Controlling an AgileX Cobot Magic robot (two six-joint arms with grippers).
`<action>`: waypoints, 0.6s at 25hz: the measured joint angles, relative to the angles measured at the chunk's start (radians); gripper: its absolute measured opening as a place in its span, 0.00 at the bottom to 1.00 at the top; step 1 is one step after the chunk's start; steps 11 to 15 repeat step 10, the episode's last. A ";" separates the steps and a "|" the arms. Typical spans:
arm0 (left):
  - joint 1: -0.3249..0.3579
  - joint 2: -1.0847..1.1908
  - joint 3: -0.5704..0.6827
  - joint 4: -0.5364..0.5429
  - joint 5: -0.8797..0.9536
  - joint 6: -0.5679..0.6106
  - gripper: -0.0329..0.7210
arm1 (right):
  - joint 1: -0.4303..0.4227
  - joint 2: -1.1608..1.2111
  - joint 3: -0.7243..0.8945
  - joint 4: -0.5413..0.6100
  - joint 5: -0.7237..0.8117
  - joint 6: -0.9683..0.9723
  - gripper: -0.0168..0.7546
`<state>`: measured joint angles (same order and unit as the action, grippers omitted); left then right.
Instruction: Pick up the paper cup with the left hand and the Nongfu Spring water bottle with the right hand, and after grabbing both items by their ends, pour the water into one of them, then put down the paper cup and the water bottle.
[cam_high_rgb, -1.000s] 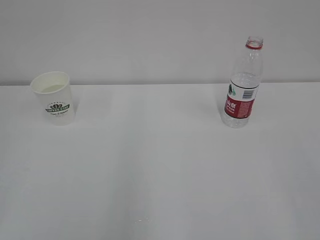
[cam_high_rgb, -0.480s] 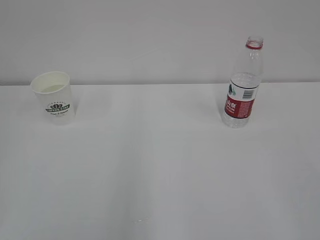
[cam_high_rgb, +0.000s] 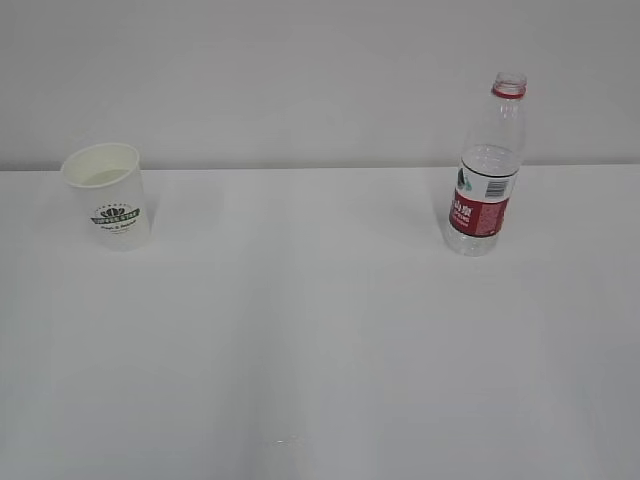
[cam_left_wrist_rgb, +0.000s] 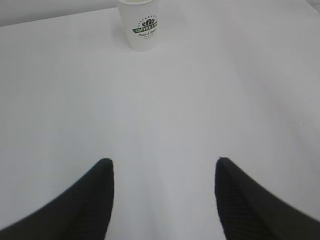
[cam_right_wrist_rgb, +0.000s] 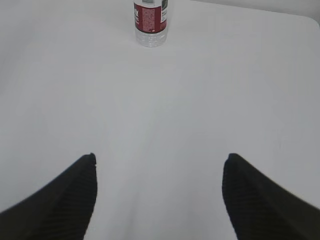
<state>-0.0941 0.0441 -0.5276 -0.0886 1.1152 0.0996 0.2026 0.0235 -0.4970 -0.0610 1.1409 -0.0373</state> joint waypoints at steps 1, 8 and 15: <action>0.000 0.000 0.000 0.000 0.000 0.000 0.66 | 0.000 0.000 0.000 0.000 0.000 0.000 0.78; 0.000 0.000 0.000 0.000 -0.001 0.000 0.66 | 0.000 0.000 0.000 0.000 0.000 0.000 0.78; 0.000 0.000 0.000 0.000 -0.001 0.000 0.65 | 0.000 0.000 0.000 0.000 0.000 0.000 0.78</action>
